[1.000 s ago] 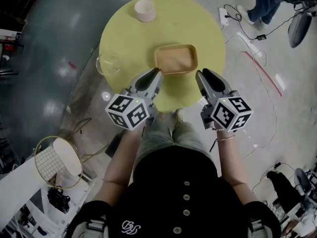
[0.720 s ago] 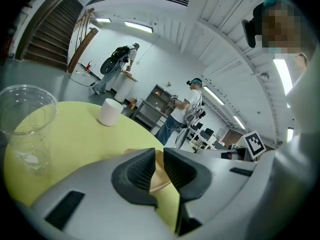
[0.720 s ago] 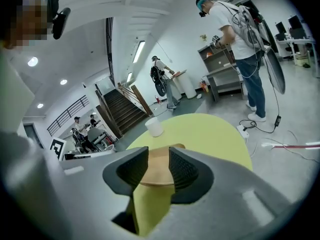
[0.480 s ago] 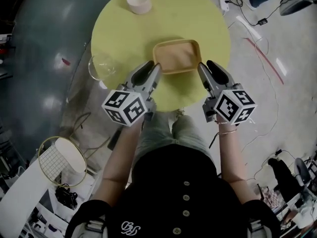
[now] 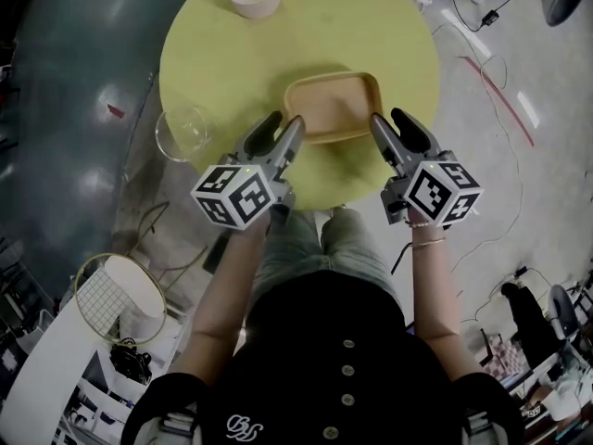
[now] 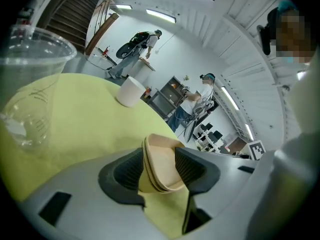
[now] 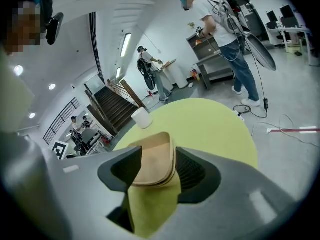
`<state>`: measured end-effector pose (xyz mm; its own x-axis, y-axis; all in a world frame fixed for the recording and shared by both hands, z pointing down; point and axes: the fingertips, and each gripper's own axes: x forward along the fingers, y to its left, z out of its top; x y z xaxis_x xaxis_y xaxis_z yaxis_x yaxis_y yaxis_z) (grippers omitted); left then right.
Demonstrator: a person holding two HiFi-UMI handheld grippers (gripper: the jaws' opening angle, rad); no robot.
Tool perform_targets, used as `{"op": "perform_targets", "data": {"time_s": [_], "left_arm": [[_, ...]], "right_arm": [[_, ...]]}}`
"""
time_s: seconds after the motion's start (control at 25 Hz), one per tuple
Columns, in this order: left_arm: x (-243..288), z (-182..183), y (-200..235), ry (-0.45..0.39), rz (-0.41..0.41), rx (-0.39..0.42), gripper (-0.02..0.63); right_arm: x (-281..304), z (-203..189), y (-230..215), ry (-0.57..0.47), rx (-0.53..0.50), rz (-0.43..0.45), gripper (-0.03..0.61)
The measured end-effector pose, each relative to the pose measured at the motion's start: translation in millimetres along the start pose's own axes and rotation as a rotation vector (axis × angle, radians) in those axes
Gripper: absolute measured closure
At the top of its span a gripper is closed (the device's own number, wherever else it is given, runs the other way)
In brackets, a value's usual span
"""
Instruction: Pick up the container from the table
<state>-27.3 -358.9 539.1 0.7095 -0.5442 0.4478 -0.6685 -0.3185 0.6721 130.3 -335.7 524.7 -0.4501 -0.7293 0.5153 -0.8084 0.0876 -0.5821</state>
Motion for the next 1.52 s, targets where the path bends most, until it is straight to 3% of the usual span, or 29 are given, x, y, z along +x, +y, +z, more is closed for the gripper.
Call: {"op": "perform_targets", "data": {"time_s": [0.4, 0.8, 1.0, 1.32, 1.52], "left_arm": [[18, -14, 15, 0.064, -0.005, -0.090, 0.422], [28, -21, 17, 0.096, -0.024, -0.120, 0.422], [30, -23, 12, 0.113, -0.040, -0.095, 0.422], [30, -24, 15, 0.104, -0.043, -0.098, 0.422], [11, -26, -7, 0.080, -0.060, -0.074, 0.422]], "right_arm": [[21, -7, -18, 0.043, 0.104, 0.013, 0.359], [33, -22, -30, 0.096, 0.171, 0.023, 0.351], [36, -25, -26, 0.104, 0.191, 0.051, 0.351], [38, -33, -16, 0.116, 0.128, 0.028, 0.351], [9, -36, -2, 0.088, 0.110, 0.018, 0.351]]}}
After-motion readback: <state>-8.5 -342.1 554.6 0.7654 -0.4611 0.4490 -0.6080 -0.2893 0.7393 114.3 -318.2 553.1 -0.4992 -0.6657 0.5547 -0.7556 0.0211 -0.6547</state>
